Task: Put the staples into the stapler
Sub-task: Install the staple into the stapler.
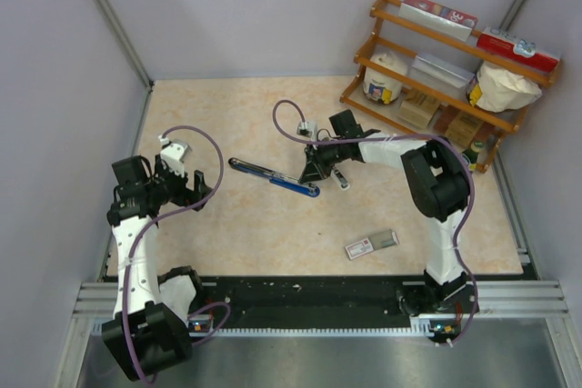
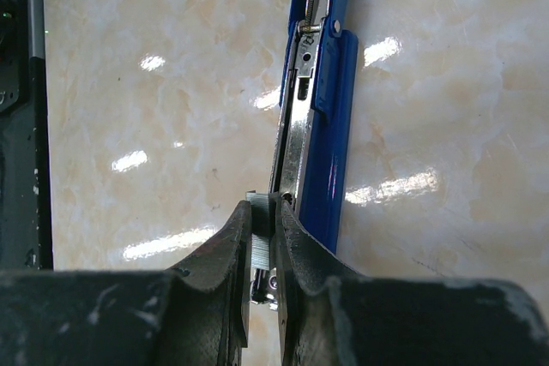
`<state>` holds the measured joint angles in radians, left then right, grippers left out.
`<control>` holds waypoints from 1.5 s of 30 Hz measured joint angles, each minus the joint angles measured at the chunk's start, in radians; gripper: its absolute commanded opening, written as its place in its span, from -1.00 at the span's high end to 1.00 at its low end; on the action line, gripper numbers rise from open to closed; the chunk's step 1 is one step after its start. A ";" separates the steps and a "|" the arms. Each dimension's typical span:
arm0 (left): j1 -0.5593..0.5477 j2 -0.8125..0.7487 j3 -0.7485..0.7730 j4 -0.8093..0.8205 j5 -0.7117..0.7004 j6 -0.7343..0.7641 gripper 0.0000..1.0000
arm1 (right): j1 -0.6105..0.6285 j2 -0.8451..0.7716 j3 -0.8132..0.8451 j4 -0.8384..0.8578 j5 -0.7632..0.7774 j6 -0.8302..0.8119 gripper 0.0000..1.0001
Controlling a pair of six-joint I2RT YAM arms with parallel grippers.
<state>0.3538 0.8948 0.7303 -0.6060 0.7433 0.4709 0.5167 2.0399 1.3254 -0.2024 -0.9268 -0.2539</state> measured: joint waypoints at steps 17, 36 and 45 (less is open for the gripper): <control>0.000 0.000 0.000 0.000 0.000 0.000 -0.86 | -0.001 0.000 0.006 -0.002 -0.018 0.003 0.83; 0.002 0.000 0.000 0.000 0.000 0.000 -0.86 | -0.005 0.000 0.012 0.038 -0.024 0.032 0.83; 0.002 0.000 0.000 0.000 0.000 0.000 -0.86 | -0.005 0.000 0.012 0.037 -0.024 0.031 0.84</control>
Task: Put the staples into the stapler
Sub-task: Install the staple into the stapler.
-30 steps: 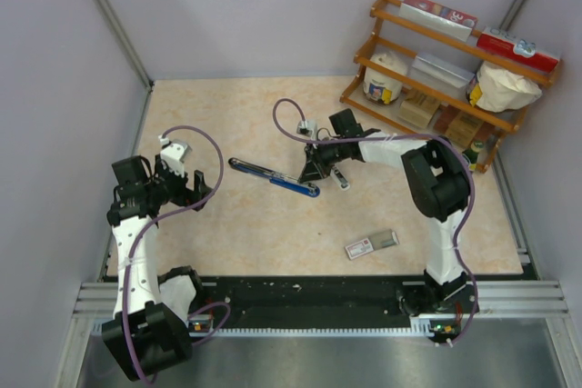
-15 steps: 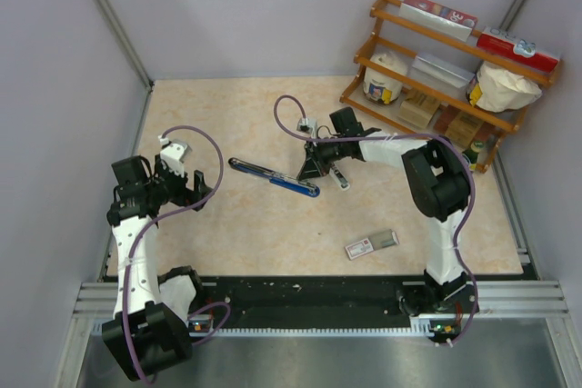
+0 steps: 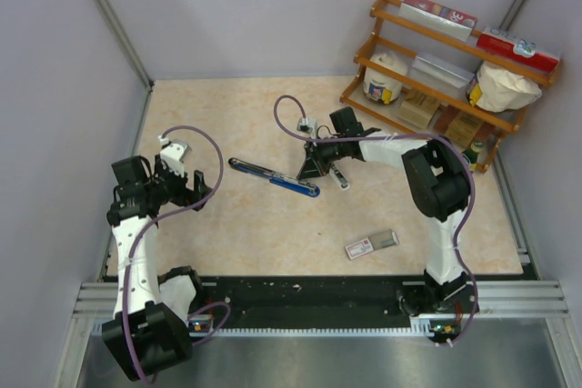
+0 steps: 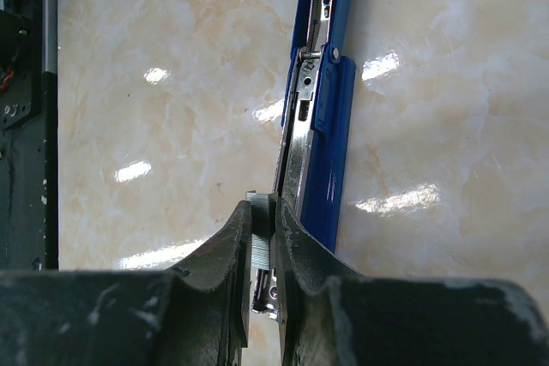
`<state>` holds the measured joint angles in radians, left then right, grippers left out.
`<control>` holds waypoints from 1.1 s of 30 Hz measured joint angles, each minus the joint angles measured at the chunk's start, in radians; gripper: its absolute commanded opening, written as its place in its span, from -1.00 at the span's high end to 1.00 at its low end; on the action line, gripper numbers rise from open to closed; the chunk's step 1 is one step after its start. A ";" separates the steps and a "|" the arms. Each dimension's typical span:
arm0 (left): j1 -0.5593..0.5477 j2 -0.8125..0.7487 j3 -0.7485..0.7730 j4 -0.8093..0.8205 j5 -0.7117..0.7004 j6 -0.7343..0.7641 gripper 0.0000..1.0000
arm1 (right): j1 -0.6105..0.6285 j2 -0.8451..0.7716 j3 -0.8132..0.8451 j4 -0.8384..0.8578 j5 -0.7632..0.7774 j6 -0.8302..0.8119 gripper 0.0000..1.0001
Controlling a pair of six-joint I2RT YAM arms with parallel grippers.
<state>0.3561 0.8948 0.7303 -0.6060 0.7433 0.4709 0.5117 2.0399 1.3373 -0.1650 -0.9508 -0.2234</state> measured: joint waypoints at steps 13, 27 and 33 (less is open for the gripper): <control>0.000 0.000 0.000 0.000 0.000 0.000 -0.86 | 0.000 0.002 0.000 -0.007 0.000 -0.011 0.84; 0.002 0.000 0.000 0.000 0.000 0.000 -0.86 | 0.000 0.016 0.000 -0.007 0.000 -0.019 0.84; 0.003 0.000 0.000 0.000 0.000 0.000 -0.86 | 0.000 0.016 0.000 -0.007 0.000 -0.020 0.84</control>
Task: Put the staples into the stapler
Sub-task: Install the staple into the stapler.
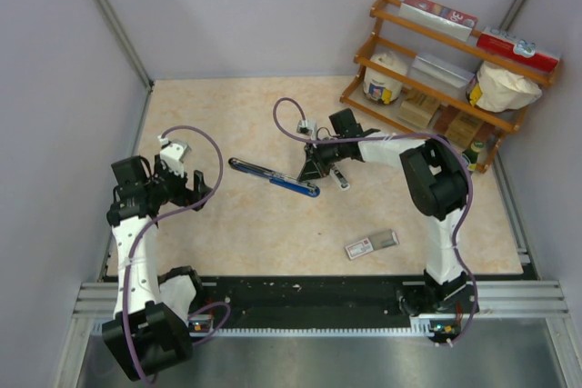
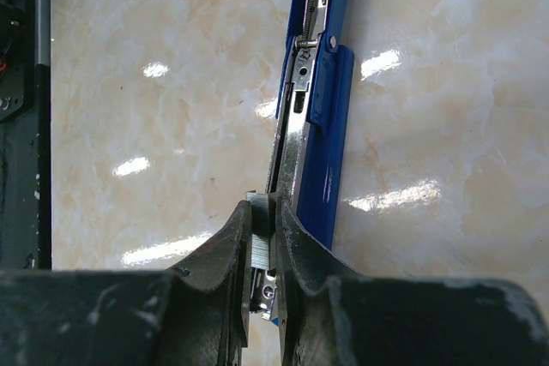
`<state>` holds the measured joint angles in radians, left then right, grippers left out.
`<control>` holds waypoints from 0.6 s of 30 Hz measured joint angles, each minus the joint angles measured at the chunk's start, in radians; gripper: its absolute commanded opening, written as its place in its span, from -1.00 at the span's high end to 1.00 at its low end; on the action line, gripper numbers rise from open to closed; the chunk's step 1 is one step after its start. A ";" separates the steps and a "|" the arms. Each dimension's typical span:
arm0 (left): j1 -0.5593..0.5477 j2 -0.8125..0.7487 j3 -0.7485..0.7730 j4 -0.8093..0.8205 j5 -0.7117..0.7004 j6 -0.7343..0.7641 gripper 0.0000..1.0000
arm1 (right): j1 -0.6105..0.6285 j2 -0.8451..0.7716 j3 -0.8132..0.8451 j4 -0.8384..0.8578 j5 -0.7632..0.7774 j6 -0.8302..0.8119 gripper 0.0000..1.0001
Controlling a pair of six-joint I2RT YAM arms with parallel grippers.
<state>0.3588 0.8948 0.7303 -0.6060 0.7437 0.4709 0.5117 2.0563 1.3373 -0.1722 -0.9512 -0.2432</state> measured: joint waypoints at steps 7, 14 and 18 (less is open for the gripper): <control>0.000 0.000 0.000 0.000 0.000 0.000 -0.86 | 0.000 0.000 0.000 0.000 0.001 0.000 0.84; 0.000 0.000 0.000 0.000 0.000 0.000 -0.86 | 0.000 0.000 0.000 -0.002 0.005 0.000 0.84; 0.000 0.000 0.000 0.000 0.000 0.000 -0.86 | 0.000 0.000 0.000 -0.008 0.009 -0.003 0.84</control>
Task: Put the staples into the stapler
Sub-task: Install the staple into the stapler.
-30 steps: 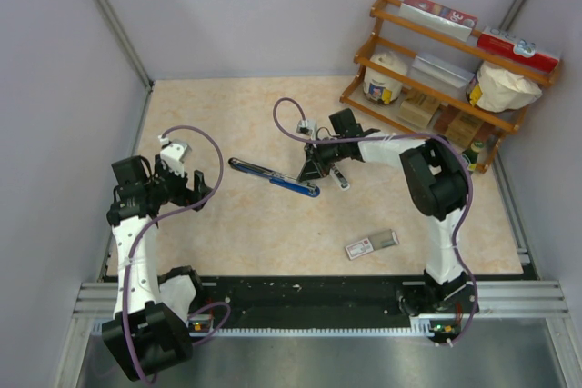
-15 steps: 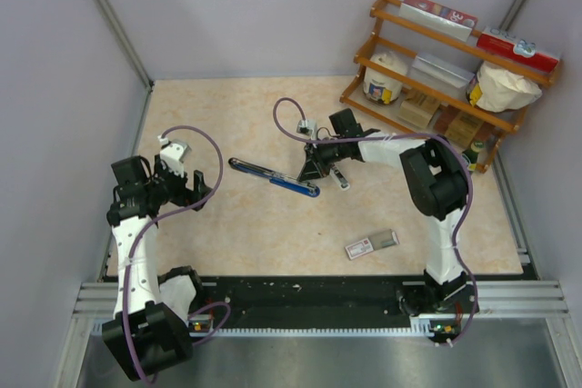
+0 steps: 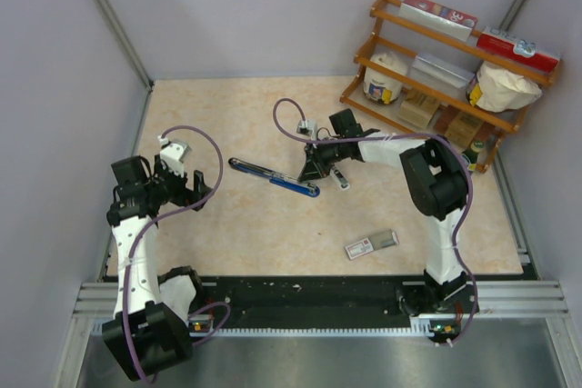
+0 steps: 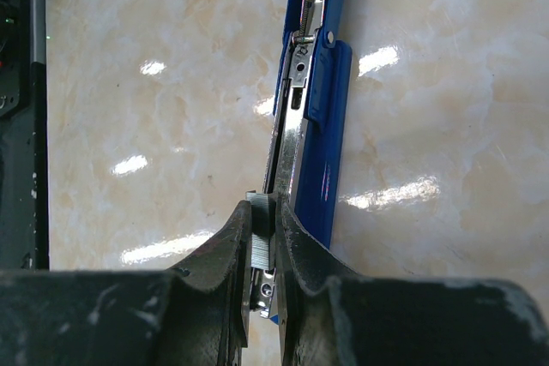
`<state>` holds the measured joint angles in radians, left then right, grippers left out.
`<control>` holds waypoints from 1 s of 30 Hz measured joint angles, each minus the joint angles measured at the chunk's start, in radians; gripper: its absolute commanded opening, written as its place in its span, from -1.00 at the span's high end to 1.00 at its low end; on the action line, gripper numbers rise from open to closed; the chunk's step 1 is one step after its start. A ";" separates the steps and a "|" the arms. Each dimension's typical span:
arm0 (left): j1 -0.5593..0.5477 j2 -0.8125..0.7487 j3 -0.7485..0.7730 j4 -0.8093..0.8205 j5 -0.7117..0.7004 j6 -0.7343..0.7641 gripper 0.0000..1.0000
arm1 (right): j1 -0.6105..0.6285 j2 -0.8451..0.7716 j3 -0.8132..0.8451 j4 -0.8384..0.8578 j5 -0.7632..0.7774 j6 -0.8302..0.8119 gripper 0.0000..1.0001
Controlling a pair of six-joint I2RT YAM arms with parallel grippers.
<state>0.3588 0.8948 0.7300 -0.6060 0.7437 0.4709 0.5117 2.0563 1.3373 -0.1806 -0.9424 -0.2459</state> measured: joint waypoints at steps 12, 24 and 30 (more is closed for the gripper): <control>0.001 0.000 0.000 0.000 0.000 0.000 -0.86 | 0.000 0.003 0.006 -0.013 0.002 -0.015 0.74; 0.001 0.000 0.000 0.000 0.000 0.000 -0.86 | 0.000 0.010 0.019 -0.026 0.001 -0.016 0.65; 0.001 0.000 0.000 0.000 0.000 0.000 -0.86 | 0.000 0.010 0.021 -0.028 0.002 -0.016 0.63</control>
<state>0.3599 0.8948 0.7300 -0.6060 0.7437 0.4709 0.5117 2.0666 1.3579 -0.2085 -0.9409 -0.2619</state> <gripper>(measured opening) 0.927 0.176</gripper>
